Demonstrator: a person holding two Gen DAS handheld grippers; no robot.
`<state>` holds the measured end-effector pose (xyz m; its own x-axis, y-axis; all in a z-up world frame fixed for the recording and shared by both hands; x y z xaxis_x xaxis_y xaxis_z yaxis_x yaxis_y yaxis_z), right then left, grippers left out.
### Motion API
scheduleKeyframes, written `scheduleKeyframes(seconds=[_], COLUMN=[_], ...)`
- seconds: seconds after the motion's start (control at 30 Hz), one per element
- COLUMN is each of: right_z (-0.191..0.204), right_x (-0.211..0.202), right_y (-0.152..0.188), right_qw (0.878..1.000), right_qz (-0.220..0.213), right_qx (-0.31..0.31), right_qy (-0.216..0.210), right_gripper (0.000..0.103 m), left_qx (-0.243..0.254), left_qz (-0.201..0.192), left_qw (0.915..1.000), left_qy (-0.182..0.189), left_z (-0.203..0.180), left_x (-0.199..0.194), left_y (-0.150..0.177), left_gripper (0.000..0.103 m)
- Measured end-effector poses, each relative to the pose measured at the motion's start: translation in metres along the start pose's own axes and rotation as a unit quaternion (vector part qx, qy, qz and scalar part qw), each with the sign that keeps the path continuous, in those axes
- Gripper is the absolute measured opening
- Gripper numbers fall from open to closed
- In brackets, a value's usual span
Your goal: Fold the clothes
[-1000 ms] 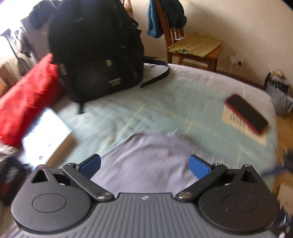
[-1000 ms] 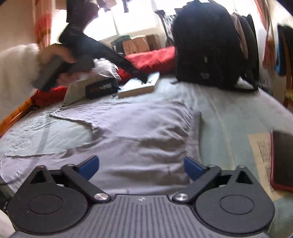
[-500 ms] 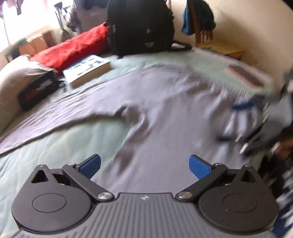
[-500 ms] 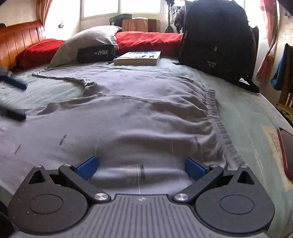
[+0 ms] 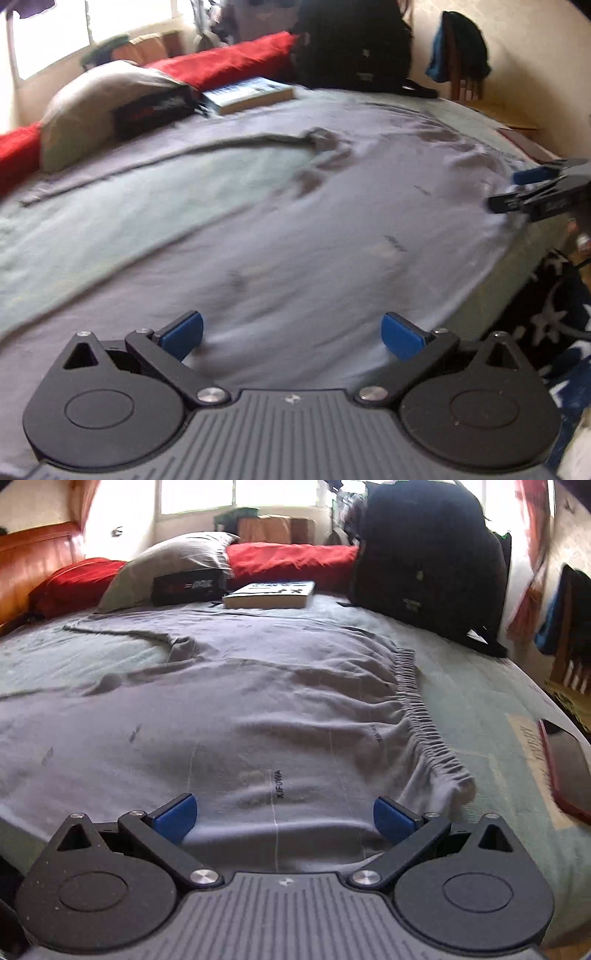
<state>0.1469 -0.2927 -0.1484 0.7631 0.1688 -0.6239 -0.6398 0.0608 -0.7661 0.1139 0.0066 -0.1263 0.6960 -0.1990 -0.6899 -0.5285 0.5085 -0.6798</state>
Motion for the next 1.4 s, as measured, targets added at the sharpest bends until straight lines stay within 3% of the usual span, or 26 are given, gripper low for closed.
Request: scheduleKeyframes(seconds=[0.1,0.27,0.47,0.6,0.83,0.9,1.0,1.07,1.27,1.4], right_z=[0.007,0.019,0.033,0.038,0.039,0.04,0.04,0.04,0.041,0.042], right_x=[0.002,0.006,0.01,0.012,0.011,0.012,0.012,0.012,0.013,0.012], right_y=[0.001,0.004,0.006,0.005,0.006,0.006,0.006,0.006,0.005,0.006], right_qw=[1.0,1.0,1.0,1.0,1.0,1.0,1.0,1.0,1.0,1.0], right_qz=[0.002,0.005,0.009,0.009,0.011,0.013,0.013,0.012,0.014,0.014], right_qx=[0.0,0.0,0.0,0.0,0.004,0.005,0.007,0.007,0.008,0.009], right_qy=[-0.004,-0.012,-0.021,-0.008,0.005,0.008,0.011,0.013,0.019,0.023], right_gripper=[0.103,0.103,0.103,0.103,0.103,0.103,0.103,0.103,0.103,0.103], left_qx=[-0.022,-0.076,-0.101,-0.096,-0.199,-0.233,-0.245,-0.237,-0.233,-0.265], left_qz=[-0.008,0.028,0.007,0.009,0.045,0.051,0.026,0.033,0.022,-0.001], left_qw=[0.9994,0.9961,0.9947,0.9916,0.9677,0.9604,0.9596,0.9605,0.9596,0.9551], left_qy=[-0.024,-0.035,-0.014,-0.086,-0.147,-0.143,-0.135,-0.141,-0.157,-0.132], left_z=[0.028,0.052,0.063,0.111,0.206,0.213,0.208,0.206,0.23,0.256], left_x=[0.0,0.01,-0.022,-0.035,-0.036,-0.04,-0.056,-0.064,-0.074,-0.059], left_y=[-0.002,0.024,0.058,0.062,0.121,0.143,0.159,0.166,0.156,0.158], left_gripper=[0.102,0.102,0.102,0.102,0.102,0.102,0.102,0.102,0.102,0.102])
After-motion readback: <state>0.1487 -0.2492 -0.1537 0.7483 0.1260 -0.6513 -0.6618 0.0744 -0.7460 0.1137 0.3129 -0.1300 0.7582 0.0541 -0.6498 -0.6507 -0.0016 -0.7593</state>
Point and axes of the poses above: each gripper's, at about its wrist camera, not at the fingertips, and x roughly the way its jaws point, z to its left, y to its underside, the point moved 8 cm from there along x, roughly the way its jaws point, and after that the axes turned 13 degrees about x, right-handed, at the moved point
